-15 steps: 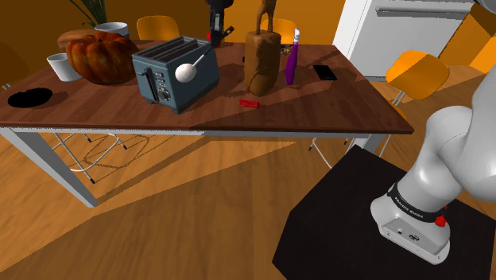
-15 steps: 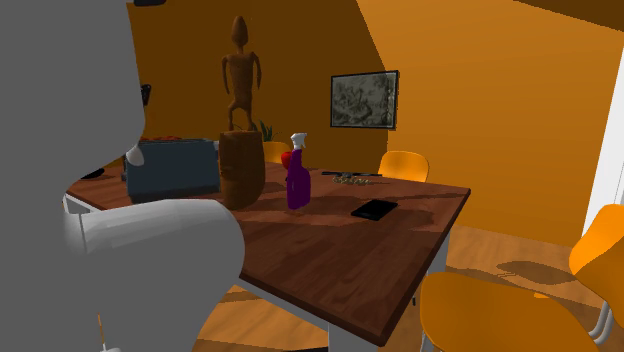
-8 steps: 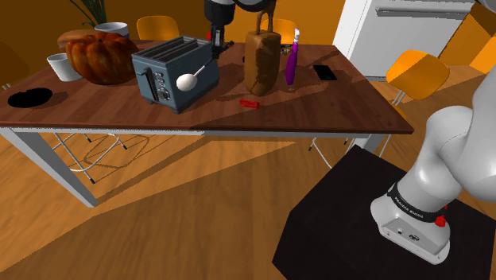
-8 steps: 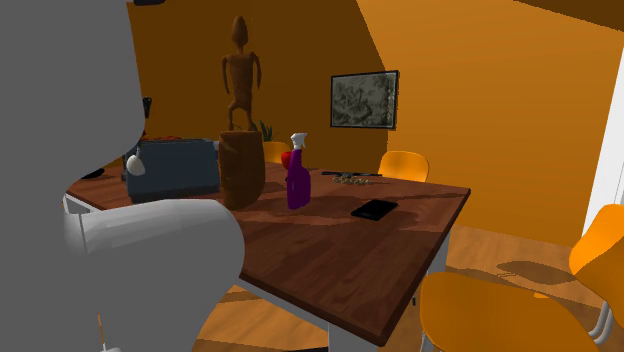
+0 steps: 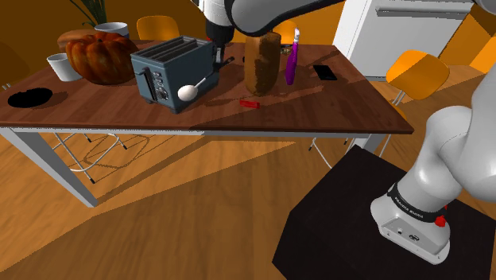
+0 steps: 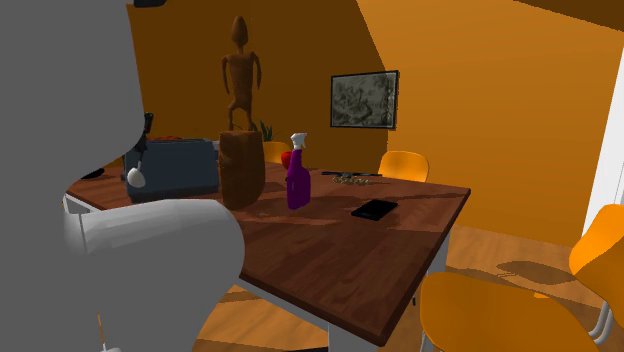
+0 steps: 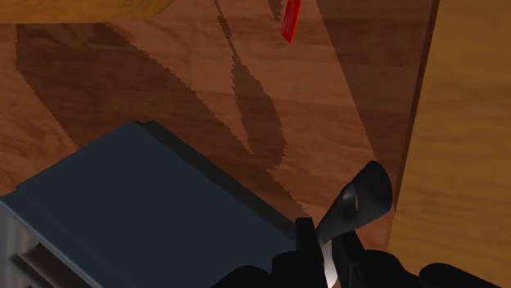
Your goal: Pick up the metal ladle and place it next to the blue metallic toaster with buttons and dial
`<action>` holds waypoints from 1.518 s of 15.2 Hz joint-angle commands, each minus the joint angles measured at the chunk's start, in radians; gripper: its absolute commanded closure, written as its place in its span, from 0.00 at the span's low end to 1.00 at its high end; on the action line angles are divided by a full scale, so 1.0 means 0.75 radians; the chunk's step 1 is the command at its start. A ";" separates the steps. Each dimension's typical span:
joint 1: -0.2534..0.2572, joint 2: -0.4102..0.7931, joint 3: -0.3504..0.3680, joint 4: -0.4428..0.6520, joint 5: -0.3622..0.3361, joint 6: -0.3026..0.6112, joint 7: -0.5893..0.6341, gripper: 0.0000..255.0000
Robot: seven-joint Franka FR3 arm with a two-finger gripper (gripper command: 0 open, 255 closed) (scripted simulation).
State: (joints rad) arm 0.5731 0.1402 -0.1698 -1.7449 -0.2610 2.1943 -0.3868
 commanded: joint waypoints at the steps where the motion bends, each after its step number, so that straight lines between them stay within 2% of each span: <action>1: 0.000 0.003 -0.001 -0.033 -0.005 0.036 0.009 1.00; 23: -0.005 0.132 -0.017 -0.263 -0.066 0.385 0.115 1.00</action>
State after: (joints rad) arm 0.5683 0.2359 -0.1823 -1.9333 -0.3070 2.4709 -0.3054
